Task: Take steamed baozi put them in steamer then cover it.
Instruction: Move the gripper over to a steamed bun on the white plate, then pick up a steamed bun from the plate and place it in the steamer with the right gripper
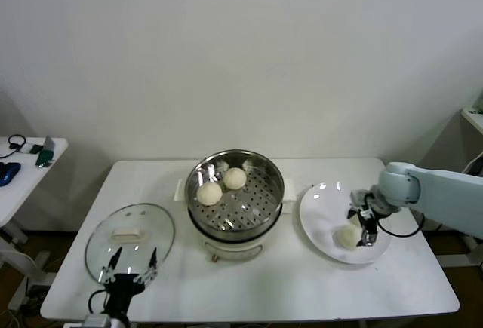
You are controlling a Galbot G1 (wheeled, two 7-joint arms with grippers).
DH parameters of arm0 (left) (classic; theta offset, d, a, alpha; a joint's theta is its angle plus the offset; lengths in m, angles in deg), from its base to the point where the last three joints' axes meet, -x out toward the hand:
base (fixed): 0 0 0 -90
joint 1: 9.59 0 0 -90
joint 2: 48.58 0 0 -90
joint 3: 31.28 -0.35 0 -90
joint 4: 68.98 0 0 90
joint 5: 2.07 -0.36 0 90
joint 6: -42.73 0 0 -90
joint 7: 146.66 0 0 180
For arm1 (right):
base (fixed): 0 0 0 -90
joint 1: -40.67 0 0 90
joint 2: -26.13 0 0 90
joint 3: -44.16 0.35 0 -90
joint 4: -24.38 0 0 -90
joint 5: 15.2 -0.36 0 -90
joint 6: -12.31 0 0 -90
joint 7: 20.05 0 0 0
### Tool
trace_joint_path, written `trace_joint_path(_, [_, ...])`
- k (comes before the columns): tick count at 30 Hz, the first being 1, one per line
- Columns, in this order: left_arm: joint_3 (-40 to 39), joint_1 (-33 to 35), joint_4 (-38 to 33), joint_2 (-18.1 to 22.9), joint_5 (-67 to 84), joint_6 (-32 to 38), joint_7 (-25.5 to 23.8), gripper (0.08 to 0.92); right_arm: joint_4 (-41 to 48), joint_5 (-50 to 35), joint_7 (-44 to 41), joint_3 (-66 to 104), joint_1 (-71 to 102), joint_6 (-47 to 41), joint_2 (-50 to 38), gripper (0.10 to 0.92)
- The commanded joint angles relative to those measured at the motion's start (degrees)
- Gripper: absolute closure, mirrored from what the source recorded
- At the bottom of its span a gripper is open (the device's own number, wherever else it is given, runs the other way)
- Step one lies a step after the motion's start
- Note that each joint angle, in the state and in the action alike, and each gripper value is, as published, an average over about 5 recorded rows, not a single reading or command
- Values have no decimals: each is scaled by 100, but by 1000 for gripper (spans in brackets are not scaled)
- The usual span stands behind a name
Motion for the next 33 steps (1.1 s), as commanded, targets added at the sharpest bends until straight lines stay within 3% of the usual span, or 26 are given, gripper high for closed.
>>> trace_joint_path(1, [11, -2, -3, -14, -22, -4, 4, 177, 340, 54, 83, 374, 521, -51, 200, 216])
trace_joint_path(14, [-13, 76, -39, -27, -44, 3, 9, 177, 248, 56, -207, 99, 32, 45, 292, 429])
trace_joint_path(25, [-14, 43, -46, -20, -69, -15, 14, 177, 79, -270, -1017, -1421, -2857, 1498, 1029, 448])
trace_joint_path(33, [-11, -16, -23, -21, -75, -28, 17, 177, -390, -42, -1333, -815, -4200, 2761, 1933, 448])
